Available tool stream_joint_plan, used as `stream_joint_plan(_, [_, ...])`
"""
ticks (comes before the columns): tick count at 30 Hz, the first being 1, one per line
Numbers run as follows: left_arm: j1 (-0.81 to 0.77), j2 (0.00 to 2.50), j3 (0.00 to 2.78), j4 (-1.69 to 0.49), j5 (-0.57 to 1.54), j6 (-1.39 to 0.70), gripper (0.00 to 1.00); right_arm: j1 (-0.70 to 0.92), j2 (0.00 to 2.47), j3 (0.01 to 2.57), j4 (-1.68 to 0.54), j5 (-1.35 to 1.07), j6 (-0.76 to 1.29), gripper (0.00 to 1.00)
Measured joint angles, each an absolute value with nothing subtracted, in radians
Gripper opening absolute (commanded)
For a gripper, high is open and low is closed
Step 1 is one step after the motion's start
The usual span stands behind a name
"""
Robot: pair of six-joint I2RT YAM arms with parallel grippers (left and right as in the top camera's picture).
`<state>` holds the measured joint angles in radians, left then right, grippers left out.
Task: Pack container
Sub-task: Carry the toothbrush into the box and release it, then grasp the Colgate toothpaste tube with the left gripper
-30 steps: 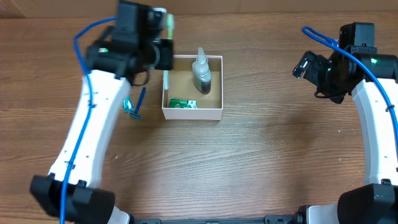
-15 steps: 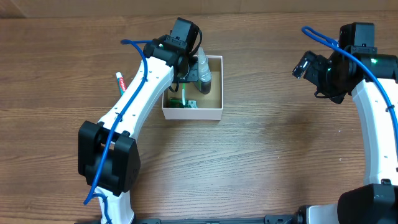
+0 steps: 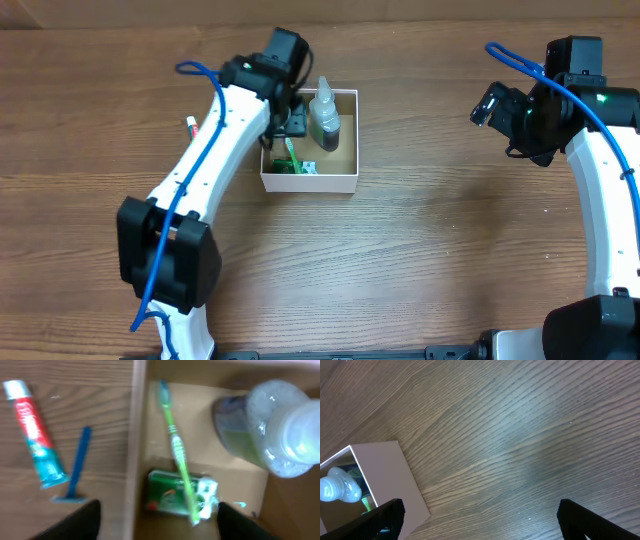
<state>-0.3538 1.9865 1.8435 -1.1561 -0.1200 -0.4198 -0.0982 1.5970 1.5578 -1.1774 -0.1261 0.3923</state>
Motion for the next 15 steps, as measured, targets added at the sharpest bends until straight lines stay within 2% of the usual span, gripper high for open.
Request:
stream_joint_plan(5, [-0.215, 1.874, 1.911, -1.228, -0.121, -0.354, 0.82, -0.098, 1.597, 1.558, -1.177, -0.126, 0.392, 1.0])
stream_joint_plan(8, [-0.123, 1.856, 1.911, -1.219, -0.115, -0.336, 0.8, -0.098, 1.597, 1.558, -1.177, -0.126, 0.392, 1.0])
stream_joint_plan(15, [0.002, 2.059, 1.869, -1.197, -0.09, -0.329, 0.72, -0.098, 1.597, 1.558, -1.177, -0.126, 0.392, 1.0])
